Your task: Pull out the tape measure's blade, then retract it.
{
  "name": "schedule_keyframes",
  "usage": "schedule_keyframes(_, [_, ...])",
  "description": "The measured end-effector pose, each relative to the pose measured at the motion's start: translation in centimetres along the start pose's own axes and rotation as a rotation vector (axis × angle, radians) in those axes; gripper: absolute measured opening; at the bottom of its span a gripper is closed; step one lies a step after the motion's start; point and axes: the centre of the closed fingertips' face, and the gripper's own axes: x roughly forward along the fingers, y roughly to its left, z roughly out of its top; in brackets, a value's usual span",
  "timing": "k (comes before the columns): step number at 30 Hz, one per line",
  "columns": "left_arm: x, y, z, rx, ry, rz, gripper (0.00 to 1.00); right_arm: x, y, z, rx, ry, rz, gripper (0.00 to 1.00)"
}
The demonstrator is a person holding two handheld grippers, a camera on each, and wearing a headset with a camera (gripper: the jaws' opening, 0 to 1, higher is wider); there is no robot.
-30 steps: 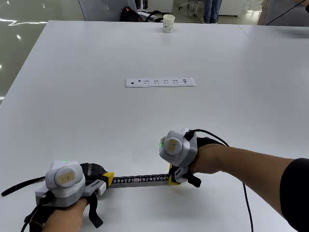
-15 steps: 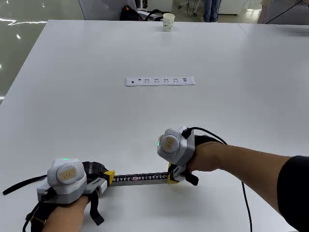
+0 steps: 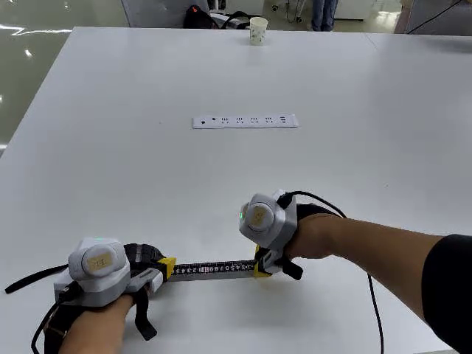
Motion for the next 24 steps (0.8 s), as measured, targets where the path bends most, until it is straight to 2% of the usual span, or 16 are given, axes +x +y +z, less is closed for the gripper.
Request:
schedule_keyframes(8, [-0.16,0.01,0.0,-0.01,0.001,-0.024,0.63,0.02,-0.01,0.22,-0.008,-0.019,0.011,0.1])
schedule_keyframes(14, [-0.13,-0.06,-0.04,-0.003,0.004,-0.031,0.63,-0.04,0.06,0.37,-0.015,-0.034,0.014,0.09])
schedule_keyframes(20, [-0.13,-0.1,-0.04,0.002,0.005,-0.036,0.63,-0.05,0.13,0.53,-0.055,-0.048,0.021,0.09])
schedule_keyframes(24, [-0.14,-0.04,-0.03,0.0,0.006,-0.037,0.63,-0.05,0.12,0.65,-0.047,-0.052,0.02,0.09])
